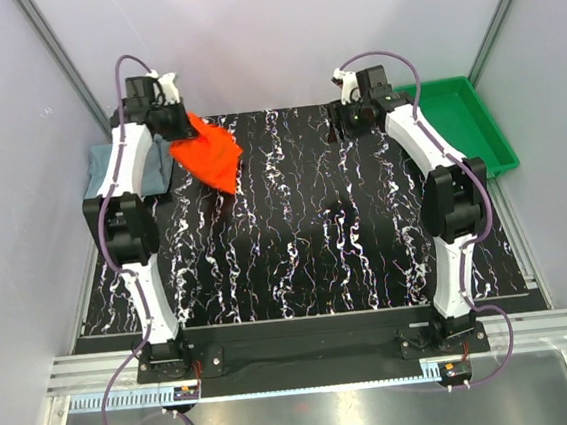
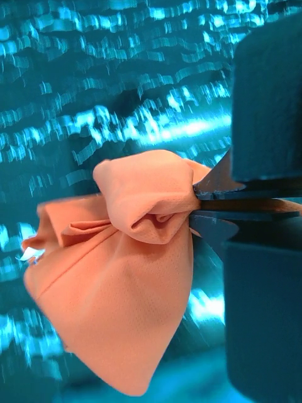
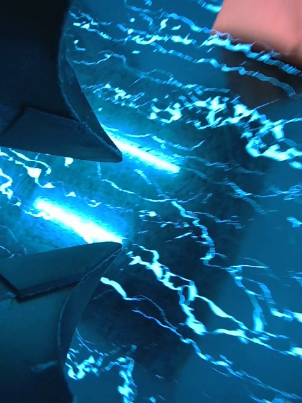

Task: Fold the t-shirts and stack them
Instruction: Neatly place the folded tshirt to the corner

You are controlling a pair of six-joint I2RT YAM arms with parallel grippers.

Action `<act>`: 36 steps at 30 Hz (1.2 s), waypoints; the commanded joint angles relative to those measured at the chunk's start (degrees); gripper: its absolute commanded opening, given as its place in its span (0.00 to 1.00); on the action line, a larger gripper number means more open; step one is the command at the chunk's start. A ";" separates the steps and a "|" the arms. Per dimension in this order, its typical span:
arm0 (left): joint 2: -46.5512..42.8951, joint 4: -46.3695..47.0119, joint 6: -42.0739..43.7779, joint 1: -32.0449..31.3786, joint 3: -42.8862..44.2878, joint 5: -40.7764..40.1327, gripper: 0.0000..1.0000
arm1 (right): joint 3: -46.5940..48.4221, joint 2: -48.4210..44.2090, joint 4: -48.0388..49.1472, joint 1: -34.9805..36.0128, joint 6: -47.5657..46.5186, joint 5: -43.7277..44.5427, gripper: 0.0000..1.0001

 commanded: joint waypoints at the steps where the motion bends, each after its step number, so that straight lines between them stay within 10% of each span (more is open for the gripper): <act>1: -3.33 -8.50 8.41 1.48 1.30 -5.00 0.00 | -2.62 -2.40 1.17 0.79 -0.26 0.09 0.61; 13: 0.52 -17.83 16.86 9.04 13.32 -20.99 0.00 | -8.95 -6.09 3.37 0.79 1.41 -0.79 0.61; 36: 9.67 -2.55 28.29 9.31 20.55 -47.53 0.00 | -11.15 -6.63 4.08 0.79 1.94 -0.96 0.61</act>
